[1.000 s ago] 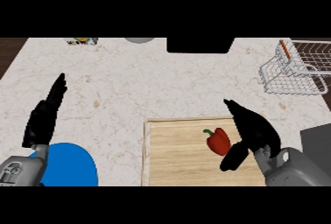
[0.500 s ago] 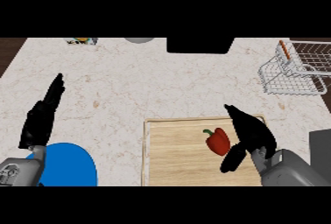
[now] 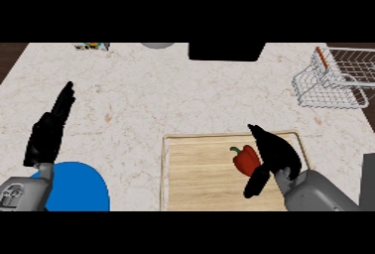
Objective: Pick the bell pepper from the tray and place it in the tiered basket
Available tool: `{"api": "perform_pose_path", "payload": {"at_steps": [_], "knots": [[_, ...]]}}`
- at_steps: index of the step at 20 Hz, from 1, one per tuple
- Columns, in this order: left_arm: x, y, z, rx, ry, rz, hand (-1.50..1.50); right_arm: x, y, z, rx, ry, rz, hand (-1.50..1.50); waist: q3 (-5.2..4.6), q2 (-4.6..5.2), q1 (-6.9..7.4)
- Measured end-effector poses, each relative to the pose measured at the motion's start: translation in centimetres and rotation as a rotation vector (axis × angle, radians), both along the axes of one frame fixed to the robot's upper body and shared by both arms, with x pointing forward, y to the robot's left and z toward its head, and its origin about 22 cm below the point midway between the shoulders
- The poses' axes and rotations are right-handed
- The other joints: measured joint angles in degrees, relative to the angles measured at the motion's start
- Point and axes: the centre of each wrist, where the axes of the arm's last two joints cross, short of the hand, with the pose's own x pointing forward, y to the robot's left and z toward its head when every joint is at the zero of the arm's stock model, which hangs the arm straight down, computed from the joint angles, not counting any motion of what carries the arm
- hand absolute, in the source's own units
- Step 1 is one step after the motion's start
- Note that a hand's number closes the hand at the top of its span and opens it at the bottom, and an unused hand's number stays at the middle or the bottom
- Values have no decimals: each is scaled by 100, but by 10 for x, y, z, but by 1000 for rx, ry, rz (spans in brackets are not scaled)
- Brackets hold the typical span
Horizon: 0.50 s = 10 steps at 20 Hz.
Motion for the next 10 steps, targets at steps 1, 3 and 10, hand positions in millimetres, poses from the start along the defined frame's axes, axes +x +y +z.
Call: {"api": "perform_pose_path", "payload": {"at_steps": [1, 3, 10], "knots": [[1, -2, 1, -2, -3, 0, 0, 2, -1, -2, 3, 6, -4, -150, -2, 1, 3], [-2, -4, -2, -6, 1, -8, 0, 3, 1, -7, 6, 26, -5, 150, -11, -2, 11], [-2, -7, -3, 0, -4, -11, 0, 7, 8, -14, -50, 60, 127, 150, 16, -10, 39]]}}
